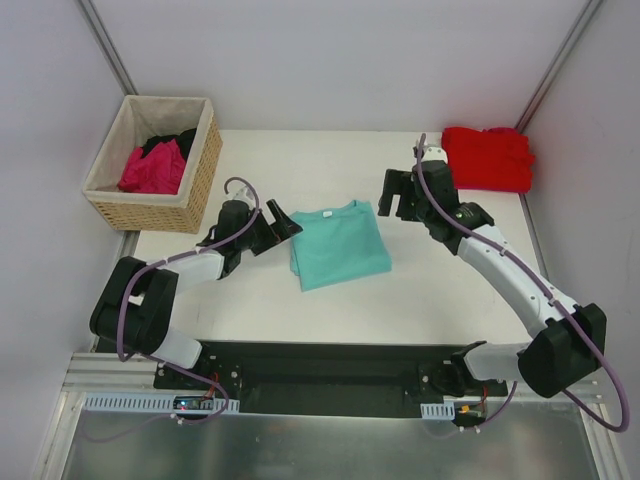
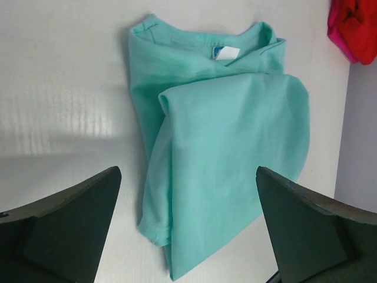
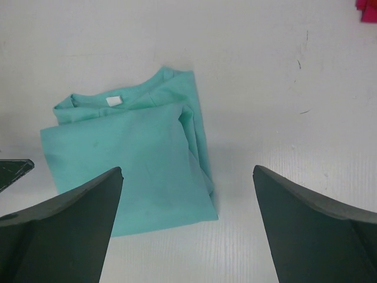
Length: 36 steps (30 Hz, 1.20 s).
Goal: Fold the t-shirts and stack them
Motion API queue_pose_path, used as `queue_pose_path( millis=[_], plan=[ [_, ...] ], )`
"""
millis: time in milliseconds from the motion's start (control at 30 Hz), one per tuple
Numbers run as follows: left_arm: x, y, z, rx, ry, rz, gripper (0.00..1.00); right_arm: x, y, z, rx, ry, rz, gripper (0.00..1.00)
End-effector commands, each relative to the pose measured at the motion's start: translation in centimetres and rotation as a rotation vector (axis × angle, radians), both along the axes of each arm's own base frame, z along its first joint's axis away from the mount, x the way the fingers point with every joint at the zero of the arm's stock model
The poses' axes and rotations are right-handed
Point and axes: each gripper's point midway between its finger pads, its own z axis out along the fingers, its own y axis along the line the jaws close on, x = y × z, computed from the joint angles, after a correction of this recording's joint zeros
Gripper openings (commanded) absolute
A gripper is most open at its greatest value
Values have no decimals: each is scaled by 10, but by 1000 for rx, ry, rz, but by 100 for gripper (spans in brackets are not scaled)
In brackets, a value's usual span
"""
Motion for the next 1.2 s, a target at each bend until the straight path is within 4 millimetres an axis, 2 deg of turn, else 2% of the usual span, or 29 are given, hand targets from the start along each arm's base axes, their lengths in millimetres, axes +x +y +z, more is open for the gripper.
queue_pose_path(
  millis=[0, 133, 233, 267, 367, 433, 467, 500, 567, 600, 733, 800, 933, 1033, 1067, 1167],
  plan=[
    [6, 11, 28, 39, -67, 40, 99, -10, -3, 12, -5, -32, 8, 96],
    [7, -9, 66, -80, -116, -14, 99, -13, -1, 6, -5, -22, 13, 96],
    [2, -35, 93, -173, -151, -103, 96, -14, -4, -3, -16, -9, 5, 97],
    [-7, -50, 98, -196, -151, -156, 93, -15, -4, -7, -21, -1, 5, 97],
    [-9, -75, 103, -237, -141, -215, 91, -18, -8, -9, -21, -2, -6, 96],
    [-13, -90, 88, -257, -99, -238, 90, -20, -11, -12, -29, 1, -13, 97],
    [-10, -95, 90, -277, -124, -248, 90, -21, -13, -13, -30, 0, -17, 96],
    [-12, -100, 72, -281, -75, -253, 89, -22, -15, -13, -34, -3, -19, 97],
    [-11, -106, 59, -300, -45, -265, 88, -23, -19, -14, -38, -1, -28, 97],
    [-10, -108, 44, -303, -13, -261, 86, -23, -21, -14, -40, -1, -32, 96],
    [-8, -106, 15, -280, 34, -242, 85, -20, -32, -17, -47, 6, -60, 97],
    [-11, -103, 1, -256, 54, -234, 85, -18, -34, -17, -45, 9, -65, 97],
    [-13, -92, -13, -221, 74, -217, 85, -14, -34, -20, -44, 18, -74, 96],
    [-15, -78, -20, -205, 88, -193, 85, -11, -35, -18, -43, 16, -81, 97],
    [-15, -68, -26, -197, 101, -172, 85, -10, -34, -19, -46, 19, -83, 97],
    [-17, -50, -25, -164, 102, -141, 85, -7, -34, -19, -49, 21, -84, 97]
  ],
)
